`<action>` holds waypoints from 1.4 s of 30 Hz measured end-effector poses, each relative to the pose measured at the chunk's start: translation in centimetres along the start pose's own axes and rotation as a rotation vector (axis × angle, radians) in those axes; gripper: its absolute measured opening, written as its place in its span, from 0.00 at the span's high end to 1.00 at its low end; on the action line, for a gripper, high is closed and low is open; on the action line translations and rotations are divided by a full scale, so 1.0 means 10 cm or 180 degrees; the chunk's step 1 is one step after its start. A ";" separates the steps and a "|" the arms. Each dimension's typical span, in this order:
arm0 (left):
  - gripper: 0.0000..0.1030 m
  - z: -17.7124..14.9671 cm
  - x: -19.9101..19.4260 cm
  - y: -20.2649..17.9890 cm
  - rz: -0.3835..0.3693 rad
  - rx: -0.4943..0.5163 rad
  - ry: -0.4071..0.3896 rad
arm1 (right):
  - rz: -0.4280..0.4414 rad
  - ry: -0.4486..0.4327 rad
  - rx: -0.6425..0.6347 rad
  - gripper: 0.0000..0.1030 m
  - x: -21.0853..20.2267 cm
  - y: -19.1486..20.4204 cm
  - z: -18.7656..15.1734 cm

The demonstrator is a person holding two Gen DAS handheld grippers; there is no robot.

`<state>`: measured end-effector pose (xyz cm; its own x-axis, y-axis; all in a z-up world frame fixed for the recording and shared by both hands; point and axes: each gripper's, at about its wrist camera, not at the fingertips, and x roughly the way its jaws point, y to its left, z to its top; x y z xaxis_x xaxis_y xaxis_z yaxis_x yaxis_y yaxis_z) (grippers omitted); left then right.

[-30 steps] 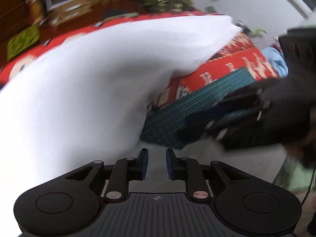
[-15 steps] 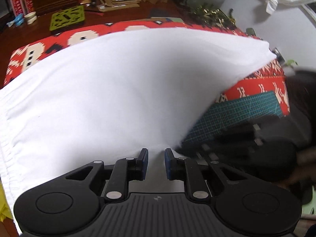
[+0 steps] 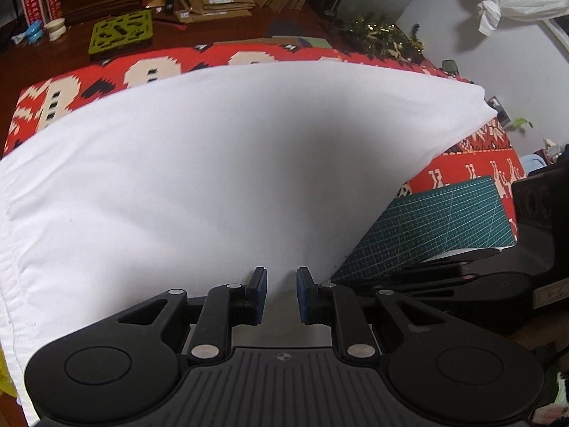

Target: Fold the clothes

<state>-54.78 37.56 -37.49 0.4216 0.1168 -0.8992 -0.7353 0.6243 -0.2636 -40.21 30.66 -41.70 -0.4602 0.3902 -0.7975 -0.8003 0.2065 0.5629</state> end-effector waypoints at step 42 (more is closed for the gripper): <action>0.76 0.24 0.60 -0.90 -0.0194 0.2079 0.0183 | -0.1529 -0.0900 0.0571 0.85 -1.47 -1.74 0.65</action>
<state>-44.40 34.53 -39.66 0.4099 0.0362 -0.9114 -0.2300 0.9710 -0.0648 -17.02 27.16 -38.39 0.0783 0.4344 -0.8973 -0.8050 0.5585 0.2001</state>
